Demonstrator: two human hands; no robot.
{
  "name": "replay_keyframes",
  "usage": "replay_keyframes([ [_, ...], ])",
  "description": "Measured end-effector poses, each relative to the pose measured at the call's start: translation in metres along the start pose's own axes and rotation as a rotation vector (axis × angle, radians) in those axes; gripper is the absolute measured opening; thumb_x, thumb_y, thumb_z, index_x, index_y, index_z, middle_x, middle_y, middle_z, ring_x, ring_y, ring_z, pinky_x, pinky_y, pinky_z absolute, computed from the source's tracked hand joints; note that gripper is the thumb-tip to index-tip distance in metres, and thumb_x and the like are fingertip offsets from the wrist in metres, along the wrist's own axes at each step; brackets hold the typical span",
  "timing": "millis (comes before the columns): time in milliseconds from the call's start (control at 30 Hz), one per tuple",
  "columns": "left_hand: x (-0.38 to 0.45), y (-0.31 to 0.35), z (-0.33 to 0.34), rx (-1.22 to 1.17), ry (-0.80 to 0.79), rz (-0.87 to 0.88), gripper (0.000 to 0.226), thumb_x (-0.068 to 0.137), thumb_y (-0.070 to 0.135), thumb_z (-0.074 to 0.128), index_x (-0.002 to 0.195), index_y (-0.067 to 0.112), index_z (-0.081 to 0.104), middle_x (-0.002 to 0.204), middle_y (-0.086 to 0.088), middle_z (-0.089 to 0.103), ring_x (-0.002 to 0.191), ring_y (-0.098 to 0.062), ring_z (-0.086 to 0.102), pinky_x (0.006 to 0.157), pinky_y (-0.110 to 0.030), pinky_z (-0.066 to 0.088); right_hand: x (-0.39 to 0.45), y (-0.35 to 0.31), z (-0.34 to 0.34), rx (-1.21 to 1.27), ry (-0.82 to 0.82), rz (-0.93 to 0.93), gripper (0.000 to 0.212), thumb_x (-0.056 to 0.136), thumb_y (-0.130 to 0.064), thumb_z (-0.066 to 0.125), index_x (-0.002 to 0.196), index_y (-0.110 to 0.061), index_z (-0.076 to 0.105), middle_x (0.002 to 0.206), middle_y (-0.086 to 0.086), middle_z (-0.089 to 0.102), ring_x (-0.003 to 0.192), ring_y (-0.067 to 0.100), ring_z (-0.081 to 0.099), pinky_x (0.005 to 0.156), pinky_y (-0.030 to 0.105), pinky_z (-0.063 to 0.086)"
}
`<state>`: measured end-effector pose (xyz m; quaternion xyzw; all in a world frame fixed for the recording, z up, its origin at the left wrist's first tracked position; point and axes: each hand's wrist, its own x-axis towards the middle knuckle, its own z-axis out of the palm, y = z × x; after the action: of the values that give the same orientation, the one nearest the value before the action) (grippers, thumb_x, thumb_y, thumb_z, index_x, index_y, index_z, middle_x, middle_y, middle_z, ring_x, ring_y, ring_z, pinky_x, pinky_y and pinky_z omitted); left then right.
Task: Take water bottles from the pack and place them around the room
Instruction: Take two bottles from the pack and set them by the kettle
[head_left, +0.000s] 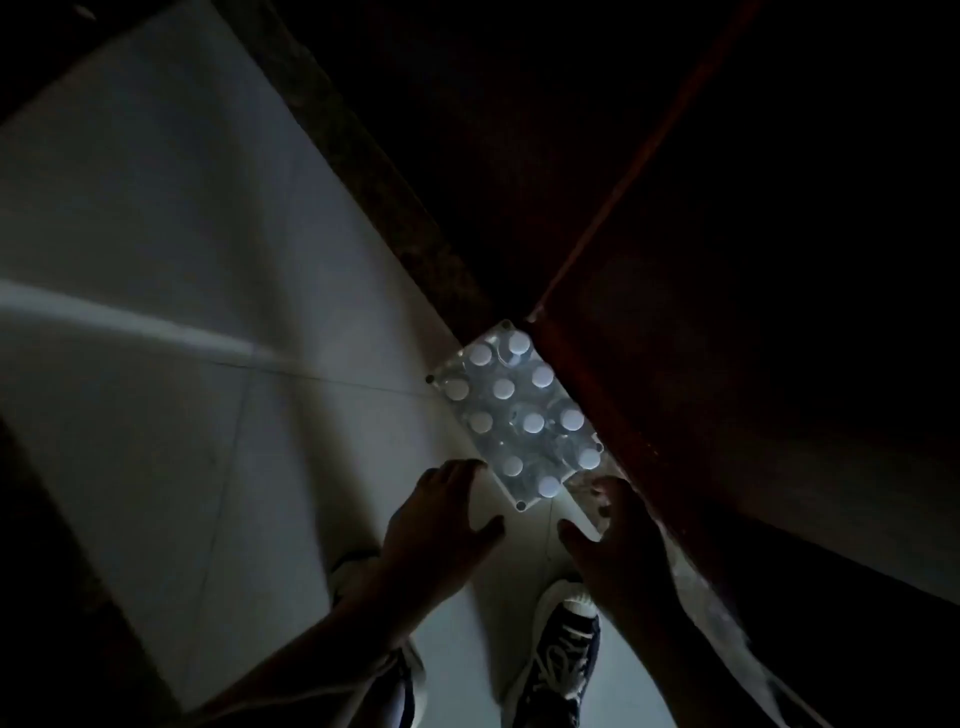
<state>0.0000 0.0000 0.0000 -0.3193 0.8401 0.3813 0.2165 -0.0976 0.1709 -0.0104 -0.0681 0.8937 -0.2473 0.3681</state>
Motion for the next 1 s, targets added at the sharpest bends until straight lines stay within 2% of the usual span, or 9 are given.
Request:
replay_keyframes([
  [100,0.049,-0.029,0.060,-0.007,-0.008,0.032,0.068,0.087,0.041,0.062,0.147,0.027,0.032,0.148,0.012,0.042,0.132,-0.008,0.037,0.094,-0.021,0.039,0.038,0.038,0.051,0.068,0.007,-0.019,0.069,0.080,-0.026,0.077,0.141,-0.022,0.043,0.137,-0.010,0.050,0.126,0.013,0.049,0.103,0.038,0.046],
  [233,0.101,-0.068,0.123,0.004,-0.024,0.084,0.076,0.087,0.037,0.065,0.151,0.025,0.026,0.154,0.010,0.035,0.137,-0.010,0.036,0.096,-0.027,0.045,0.079,0.077,0.113,0.115,0.031,-0.068,0.074,0.079,-0.020,0.079,0.142,-0.030,0.041,0.122,-0.025,0.046,0.112,0.002,0.049,0.089,0.023,0.046],
  [333,0.130,-0.089,0.151,-0.019,0.040,0.102,0.075,0.082,0.035,0.070,0.147,0.028,0.033,0.152,0.012,0.041,0.134,-0.010,0.045,0.095,-0.025,0.045,0.104,0.110,0.148,0.171,0.140,-0.055,0.076,0.069,-0.012,0.084,0.135,-0.030,0.050,0.120,-0.013,0.061,0.110,0.009,0.059,0.086,0.039,0.055],
  [433,0.148,-0.100,0.174,-0.081,0.085,0.138,0.073,0.076,0.040,0.074,0.141,0.032,0.041,0.143,0.016,0.050,0.123,-0.010,0.055,0.085,-0.028,0.052,0.119,0.123,0.168,0.318,0.205,0.005,0.072,0.065,-0.035,0.082,0.125,-0.055,0.049,0.119,-0.018,0.065,0.108,0.016,0.066,0.081,0.049,0.058],
  [500,0.156,-0.104,0.182,-0.110,0.137,0.131,0.071,0.072,0.044,0.076,0.136,0.032,0.047,0.135,0.015,0.057,0.116,-0.012,0.060,0.081,-0.030,0.053,0.126,0.127,0.177,0.374,0.239,0.028,0.068,0.062,-0.045,0.081,0.119,-0.062,0.047,0.109,-0.020,0.069,0.094,0.018,0.071,0.071,0.049,0.060],
  [567,0.161,-0.107,0.186,-0.121,0.176,0.133,0.065,0.070,0.047,0.078,0.129,0.033,0.053,0.127,0.015,0.062,0.111,-0.013,0.062,0.078,-0.031,0.053,0.129,0.131,0.180,0.396,0.240,0.014,0.070,0.065,-0.033,0.087,0.114,-0.064,0.047,0.103,-0.026,0.069,0.086,0.012,0.072,0.063,0.039,0.061],
  [733,0.140,-0.091,0.165,-0.154,0.237,0.137,0.051,0.070,0.046,0.080,0.114,0.035,0.057,0.111,0.013,0.070,0.097,-0.009,0.063,0.072,-0.023,0.046,0.118,0.117,0.163,0.284,0.211,0.020,0.065,0.067,-0.035,0.088,0.121,-0.040,0.052,0.100,-0.013,0.072,0.086,0.010,0.071,0.063,0.016,0.052],
  [867,0.100,-0.061,0.110,-0.217,0.225,0.129,0.055,0.063,0.051,0.081,0.110,0.039,0.054,0.105,0.017,0.070,0.092,-0.005,0.063,0.074,-0.020,0.043,0.090,0.079,0.128,0.225,0.255,-0.057,0.063,0.065,-0.038,0.090,0.116,-0.030,0.054,0.093,-0.017,0.070,0.084,0.002,0.069,0.070,0.024,0.056],
  [1000,0.053,-0.021,0.030,-0.248,0.243,0.115,0.060,0.061,0.050,0.084,0.112,0.035,0.056,0.089,0.029,0.058,0.090,-0.008,0.061,0.071,-0.018,0.042,0.044,0.014,0.065,0.364,0.158,-0.117,0.076,0.066,-0.039,0.087,0.127,-0.028,0.042,0.111,-0.010,0.062,0.099,0.017,0.065,0.080,0.041,0.056],
])
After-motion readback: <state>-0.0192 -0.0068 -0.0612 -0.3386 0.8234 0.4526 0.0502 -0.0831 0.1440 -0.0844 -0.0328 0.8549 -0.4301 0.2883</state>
